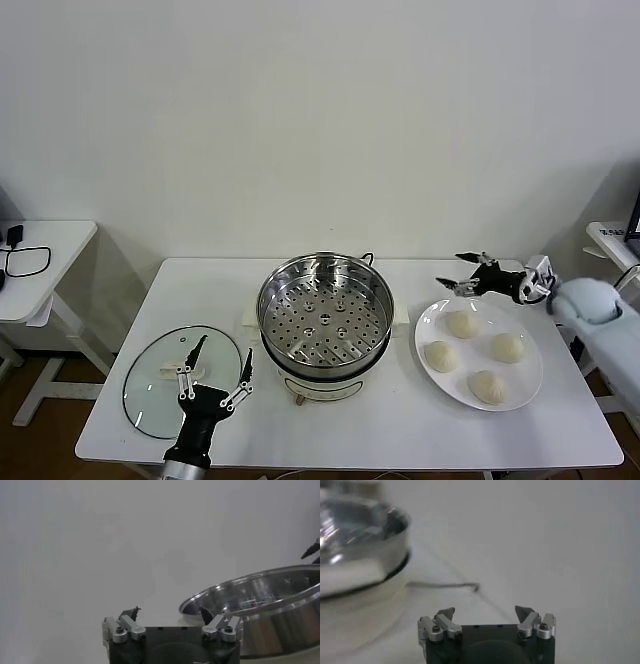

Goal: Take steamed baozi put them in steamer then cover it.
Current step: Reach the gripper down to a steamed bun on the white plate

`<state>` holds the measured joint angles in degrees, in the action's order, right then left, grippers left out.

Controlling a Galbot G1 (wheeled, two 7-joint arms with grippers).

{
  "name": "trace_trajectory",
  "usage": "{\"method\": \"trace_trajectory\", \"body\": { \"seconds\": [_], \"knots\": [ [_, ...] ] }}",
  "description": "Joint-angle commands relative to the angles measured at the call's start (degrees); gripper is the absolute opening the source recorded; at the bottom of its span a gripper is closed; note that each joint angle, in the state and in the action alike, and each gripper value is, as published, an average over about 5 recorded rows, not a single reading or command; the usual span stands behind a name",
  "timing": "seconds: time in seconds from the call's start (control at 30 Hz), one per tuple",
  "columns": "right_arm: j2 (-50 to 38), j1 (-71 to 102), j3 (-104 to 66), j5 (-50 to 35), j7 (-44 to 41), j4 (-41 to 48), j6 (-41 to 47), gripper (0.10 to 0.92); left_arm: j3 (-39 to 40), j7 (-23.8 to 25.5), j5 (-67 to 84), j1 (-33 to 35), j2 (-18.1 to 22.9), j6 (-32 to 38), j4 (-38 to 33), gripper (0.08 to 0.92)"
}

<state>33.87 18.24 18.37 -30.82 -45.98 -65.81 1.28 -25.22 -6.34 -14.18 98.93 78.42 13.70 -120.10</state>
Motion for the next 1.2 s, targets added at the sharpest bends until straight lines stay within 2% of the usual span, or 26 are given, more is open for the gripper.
{"method": "trace_trajectory", "body": {
  "seconds": [0.03, 0.17, 0.43, 1.2],
  "knots": [
    [1.07, -21.59, 19.07, 24.37, -28.28, 9.87, -1.25, 0.823, -0.13, -0.1, -0.35, 0.26, 0.22, 0.23, -0.06, 0.823],
    [3.24, -24.29, 21.88, 30.52, -28.52, 11.64, -2.91, 0.823, -0.38, -0.35, -0.42, 0.43, 0.45, 0.12, -0.41, 0.823],
    [6.63, -23.1, 24.1, 36.44, -23.93, 13.69, -4.25, 0.823, -0.58, -0.42, -0.2, 0.36, 0.5, -0.1, -0.29, 0.823],
    [13.19, -19.02, 23.04, 38.83, -19.64, 18.38, -6.86, 0.823, -0.82, -0.82, 0.54, -0.18, 0.8, -0.12, 0.79, 0.823]
  ]
}}
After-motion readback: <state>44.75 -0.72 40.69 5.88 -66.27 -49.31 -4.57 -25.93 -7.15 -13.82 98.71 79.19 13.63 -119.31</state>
